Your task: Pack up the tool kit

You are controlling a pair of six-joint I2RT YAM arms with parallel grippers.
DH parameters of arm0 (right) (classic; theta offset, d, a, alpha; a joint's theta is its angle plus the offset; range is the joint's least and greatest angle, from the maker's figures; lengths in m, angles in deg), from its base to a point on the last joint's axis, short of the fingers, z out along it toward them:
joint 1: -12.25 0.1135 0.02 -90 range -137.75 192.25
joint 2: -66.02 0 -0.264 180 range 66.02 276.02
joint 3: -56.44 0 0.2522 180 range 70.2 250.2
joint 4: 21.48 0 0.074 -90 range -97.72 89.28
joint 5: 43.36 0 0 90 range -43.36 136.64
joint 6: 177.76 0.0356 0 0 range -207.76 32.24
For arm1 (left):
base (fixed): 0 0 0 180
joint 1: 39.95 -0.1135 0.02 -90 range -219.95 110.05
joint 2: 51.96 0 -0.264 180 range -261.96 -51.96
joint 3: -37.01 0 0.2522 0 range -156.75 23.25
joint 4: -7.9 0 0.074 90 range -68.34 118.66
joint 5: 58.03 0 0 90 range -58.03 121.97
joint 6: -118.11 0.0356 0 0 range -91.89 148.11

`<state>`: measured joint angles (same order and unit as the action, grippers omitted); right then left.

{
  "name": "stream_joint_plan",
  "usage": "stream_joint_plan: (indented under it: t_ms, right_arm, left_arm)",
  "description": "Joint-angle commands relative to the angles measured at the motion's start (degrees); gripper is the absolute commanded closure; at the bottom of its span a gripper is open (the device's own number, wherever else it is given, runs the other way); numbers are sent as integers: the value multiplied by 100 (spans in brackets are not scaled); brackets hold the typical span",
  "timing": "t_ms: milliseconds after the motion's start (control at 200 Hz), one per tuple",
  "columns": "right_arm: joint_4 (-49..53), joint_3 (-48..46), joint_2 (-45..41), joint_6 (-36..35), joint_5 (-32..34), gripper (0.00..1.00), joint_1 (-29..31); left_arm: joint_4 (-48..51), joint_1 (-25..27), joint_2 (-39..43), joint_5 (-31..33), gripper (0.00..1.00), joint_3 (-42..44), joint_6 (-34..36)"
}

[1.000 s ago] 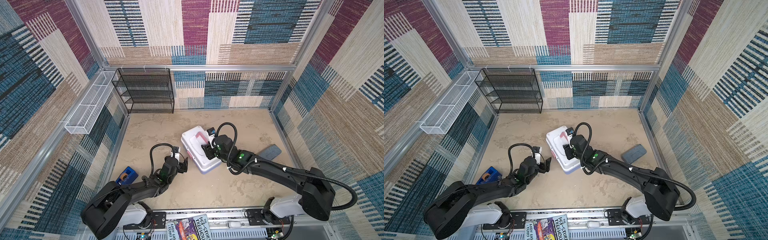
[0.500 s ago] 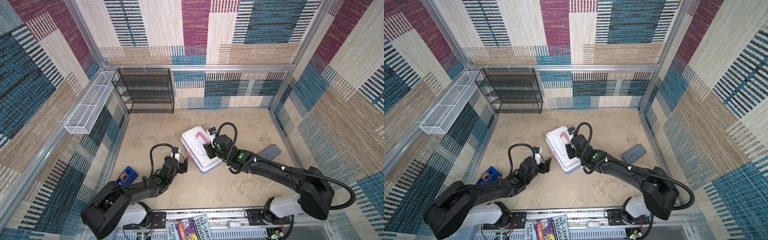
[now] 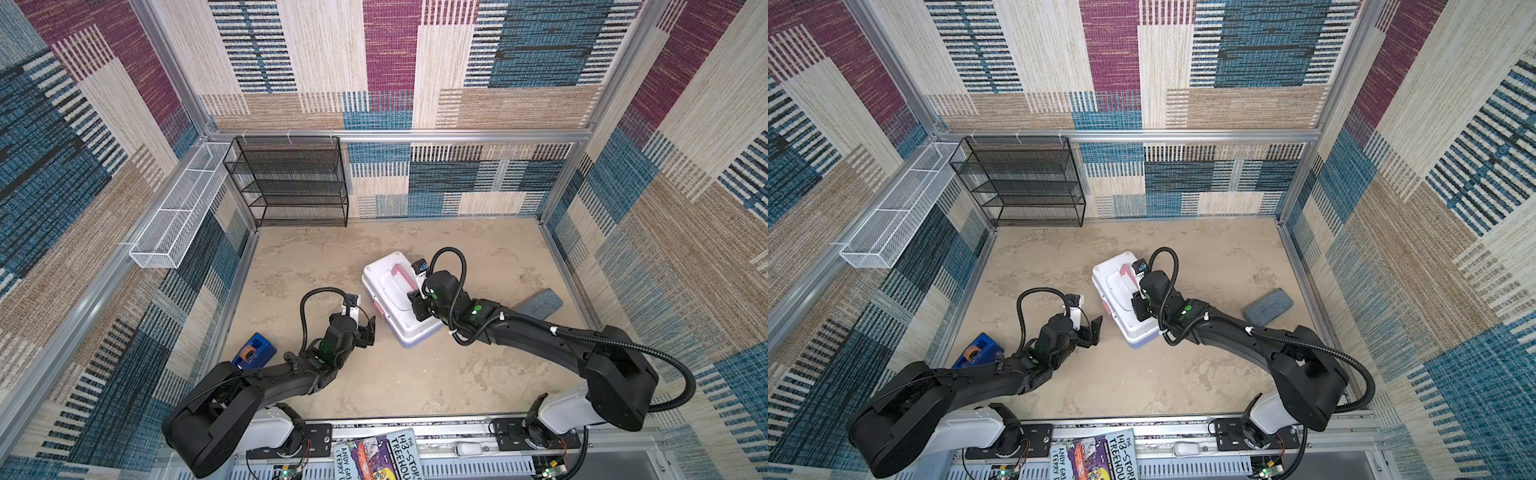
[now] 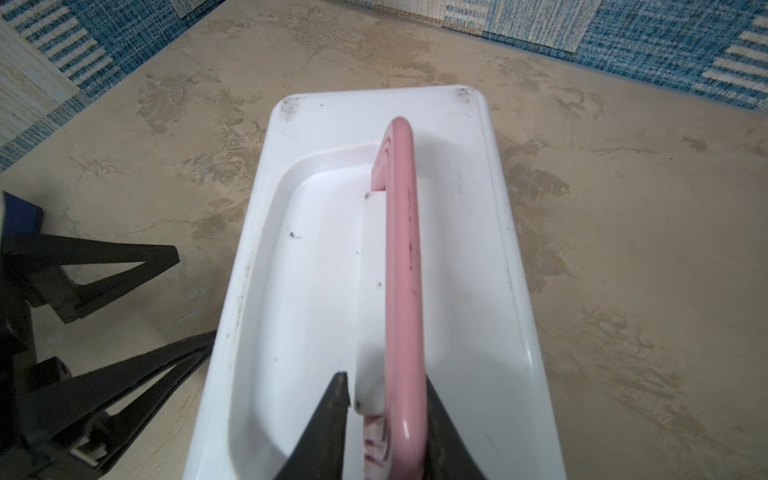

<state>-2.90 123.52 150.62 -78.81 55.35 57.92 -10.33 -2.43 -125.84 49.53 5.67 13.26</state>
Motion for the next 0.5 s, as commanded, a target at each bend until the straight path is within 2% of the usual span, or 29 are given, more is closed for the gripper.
stream_joint_plan:
  t_ms: [0,165,496]
  right_arm:
    - [-133,-26,31,-225,-76,76,3]
    - [-176,-170,-20,-583,-125,84,-5]
    - [-315,-575,-246,-1462,-673,90,-62]
  left_arm:
    - [-177,-8,-43,-107,14,18,-152]
    - [-201,-8,-92,-197,14,18,-78]
    - [-251,-6,-178,-403,16,32,66]
